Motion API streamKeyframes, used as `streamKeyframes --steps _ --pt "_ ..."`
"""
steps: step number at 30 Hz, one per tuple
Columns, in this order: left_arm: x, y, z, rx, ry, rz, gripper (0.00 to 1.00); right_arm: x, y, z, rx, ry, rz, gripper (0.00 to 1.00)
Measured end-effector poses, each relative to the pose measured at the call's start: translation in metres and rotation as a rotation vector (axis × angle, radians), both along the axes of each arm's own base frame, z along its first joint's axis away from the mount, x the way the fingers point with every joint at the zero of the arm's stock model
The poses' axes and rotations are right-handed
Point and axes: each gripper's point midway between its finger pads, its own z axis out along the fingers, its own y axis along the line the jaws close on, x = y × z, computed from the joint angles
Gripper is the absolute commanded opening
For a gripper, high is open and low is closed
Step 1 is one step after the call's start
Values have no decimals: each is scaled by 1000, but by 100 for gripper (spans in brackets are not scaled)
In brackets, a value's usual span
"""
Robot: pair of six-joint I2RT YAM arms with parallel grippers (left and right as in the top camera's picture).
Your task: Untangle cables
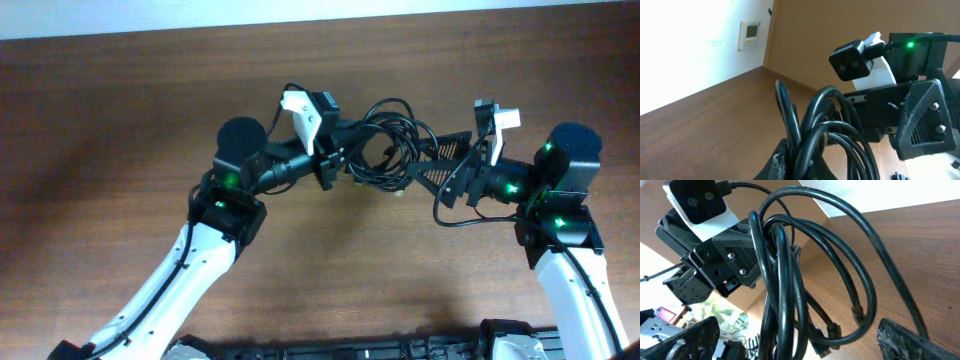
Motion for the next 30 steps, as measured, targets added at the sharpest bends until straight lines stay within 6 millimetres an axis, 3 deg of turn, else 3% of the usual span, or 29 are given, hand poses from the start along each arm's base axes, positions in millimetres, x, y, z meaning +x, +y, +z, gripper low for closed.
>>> streamKeyframes --steps 2,4,8,18,19,20,21,27,28,30 --pt "-2 -5 0 1 -1 10 0 -2 1 1 5 1 14 92" --pt "-1 -7 0 2 -2 22 0 -5 2 2 13 3 32 67" --pt "-1 -10 0 2 -5 35 0 -9 4 3 23 9 58 47" --pt "-8 -20 5 -9 -22 28 0 -10 4 3 25 9 63 45" --pt "-11 -23 6 -12 -27 20 0 -10 4 3 24 8 62 33" --pt "-13 -25 6 -13 -29 14 0 -10 4 3 24 9 61 13" --pt "-16 -27 7 -14 -31 6 3 -10 4 3 25 11 61 4" --pt "-17 -29 8 -16 -40 4 65 -9 4 3 24 11 56 4" --pt "-17 -29 9 -16 -43 7 95 -9 4 3 20 4 56 4" --pt "-15 -28 9 -14 -48 12 99 -8 3 3 9 -22 53 4"
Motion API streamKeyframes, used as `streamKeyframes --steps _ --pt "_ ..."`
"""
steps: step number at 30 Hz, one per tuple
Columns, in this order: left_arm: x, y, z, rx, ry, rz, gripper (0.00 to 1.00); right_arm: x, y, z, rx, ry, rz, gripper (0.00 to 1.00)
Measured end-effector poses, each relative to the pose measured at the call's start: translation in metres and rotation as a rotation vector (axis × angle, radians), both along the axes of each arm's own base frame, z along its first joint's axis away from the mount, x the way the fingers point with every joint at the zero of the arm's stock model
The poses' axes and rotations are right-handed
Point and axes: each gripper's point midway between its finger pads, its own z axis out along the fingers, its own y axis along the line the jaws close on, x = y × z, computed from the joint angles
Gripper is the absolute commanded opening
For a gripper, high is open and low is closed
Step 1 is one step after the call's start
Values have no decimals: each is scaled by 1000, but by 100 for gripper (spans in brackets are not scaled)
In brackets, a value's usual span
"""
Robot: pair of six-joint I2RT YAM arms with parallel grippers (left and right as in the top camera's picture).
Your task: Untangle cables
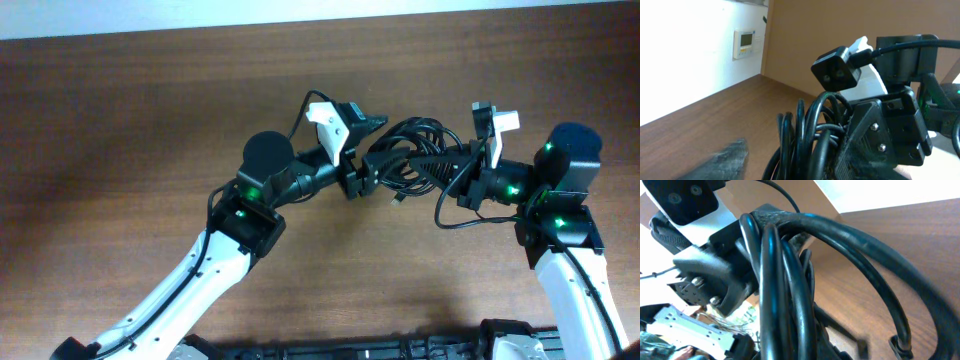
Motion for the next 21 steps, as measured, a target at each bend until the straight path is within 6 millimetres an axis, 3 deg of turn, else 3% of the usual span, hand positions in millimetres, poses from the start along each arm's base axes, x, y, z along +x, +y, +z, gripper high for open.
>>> streamKeyframes --steps 7,13,17,21 --pt "23 23 -7 19 30 74 99 21 -9 7 -60 -132 -112 4" --pt "34 44 -17 52 95 131 99 35 -16 27 -89 -300 -189 4" --pt "28 44 -18 54 111 94 99 37 -16 35 -92 -350 -200 4" --pt "11 36 -16 61 73 -20 99 34 -15 35 -88 -352 -182 4"
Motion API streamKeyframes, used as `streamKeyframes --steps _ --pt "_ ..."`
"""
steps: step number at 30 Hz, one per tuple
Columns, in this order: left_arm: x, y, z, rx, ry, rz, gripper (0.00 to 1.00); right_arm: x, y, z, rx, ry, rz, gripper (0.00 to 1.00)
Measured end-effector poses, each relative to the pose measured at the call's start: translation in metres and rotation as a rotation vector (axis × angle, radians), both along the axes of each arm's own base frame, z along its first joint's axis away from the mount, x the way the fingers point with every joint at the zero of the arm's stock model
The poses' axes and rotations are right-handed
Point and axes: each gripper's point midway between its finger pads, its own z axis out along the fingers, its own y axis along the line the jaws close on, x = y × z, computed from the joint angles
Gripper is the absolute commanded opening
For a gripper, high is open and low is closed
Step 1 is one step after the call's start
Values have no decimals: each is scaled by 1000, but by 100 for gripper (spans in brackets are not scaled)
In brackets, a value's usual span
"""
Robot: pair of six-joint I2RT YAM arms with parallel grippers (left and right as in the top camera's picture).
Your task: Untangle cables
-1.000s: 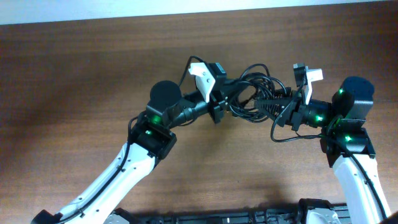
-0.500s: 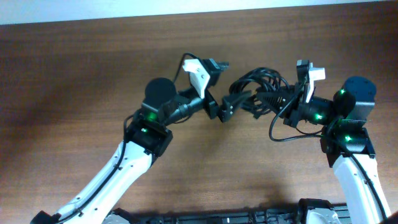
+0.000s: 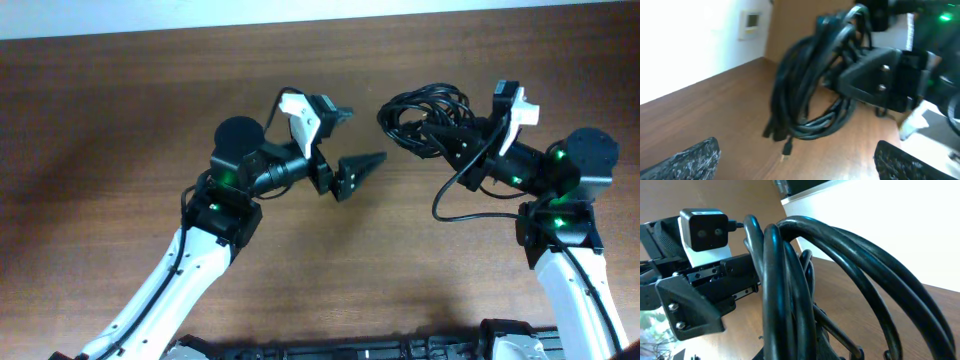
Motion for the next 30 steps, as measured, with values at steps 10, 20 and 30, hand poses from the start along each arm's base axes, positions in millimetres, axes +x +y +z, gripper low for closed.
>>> streamKeyframes --steps 10,20,30 --pt "-14 -5 11 -19 -82 -93 99 -27 18 1 -3 -8 179 4" --pt "-16 -6 17 -28 -123 -107 3 -36 35 7 -12 -58 239 4" --pt "-13 -5 17 -12 -155 -87 0 -27 33 1 -7 -34 213 70"
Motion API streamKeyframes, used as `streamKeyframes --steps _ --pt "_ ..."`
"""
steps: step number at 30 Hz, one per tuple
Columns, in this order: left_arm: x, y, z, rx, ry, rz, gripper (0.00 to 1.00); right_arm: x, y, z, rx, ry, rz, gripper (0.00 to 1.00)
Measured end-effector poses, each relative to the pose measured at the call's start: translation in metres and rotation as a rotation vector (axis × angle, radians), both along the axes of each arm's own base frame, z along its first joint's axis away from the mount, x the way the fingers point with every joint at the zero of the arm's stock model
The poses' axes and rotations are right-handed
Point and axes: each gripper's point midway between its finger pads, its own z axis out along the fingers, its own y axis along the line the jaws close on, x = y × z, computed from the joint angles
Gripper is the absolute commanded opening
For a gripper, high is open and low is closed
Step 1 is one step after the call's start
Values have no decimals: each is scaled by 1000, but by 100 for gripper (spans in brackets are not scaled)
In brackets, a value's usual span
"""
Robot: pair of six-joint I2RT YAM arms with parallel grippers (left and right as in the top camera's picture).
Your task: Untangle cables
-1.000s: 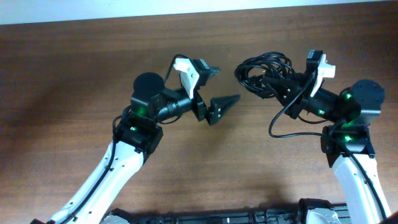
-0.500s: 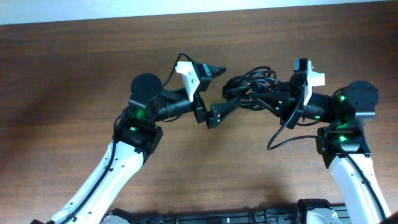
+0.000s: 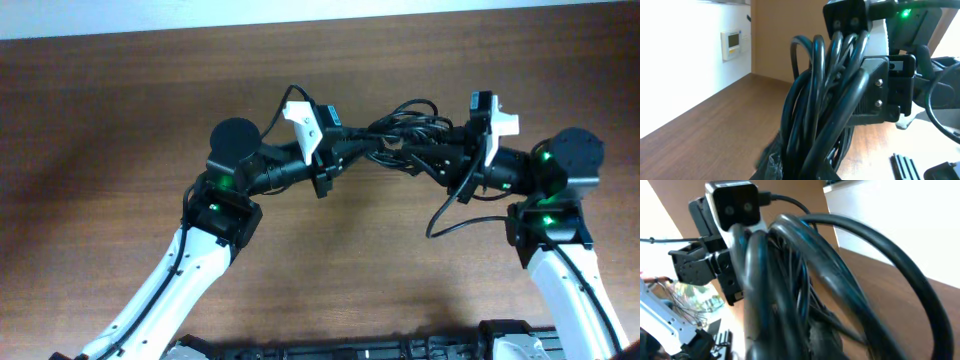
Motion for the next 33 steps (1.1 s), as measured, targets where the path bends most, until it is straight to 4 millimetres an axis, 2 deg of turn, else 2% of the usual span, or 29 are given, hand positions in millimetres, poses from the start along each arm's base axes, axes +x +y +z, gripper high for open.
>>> streamKeyframes --steps 2,3,8,15,18,20,21,27,30,33 --pt "2 1 0 1 0 13 0 3 0 -6 3 39 0 97" --pt "4 2 0 2 -2 21 0 5 0 -10 4 59 0 99" --pt "23 22 -6 15 23 93 0 17 -1 -30 9 149 -7 98" --pt "45 61 -45 98 204 210 0 29 -5 -30 5 134 -74 99" --pt "38 62 -60 138 260 192 0 33 -7 -24 4 84 -97 99" --pt "35 61 -64 148 276 176 0 34 -7 -20 -2 45 -102 100" --pt "32 60 -65 150 281 166 0 34 -7 -19 -4 26 -103 97" --pt "16 59 -83 217 383 128 0 34 -7 -19 -13 12 -103 97" --pt "14 64 -80 293 414 154 0 36 -7 -17 -14 83 -102 98" --pt "19 69 -54 341 346 189 0 39 -8 -10 -34 158 -111 98"
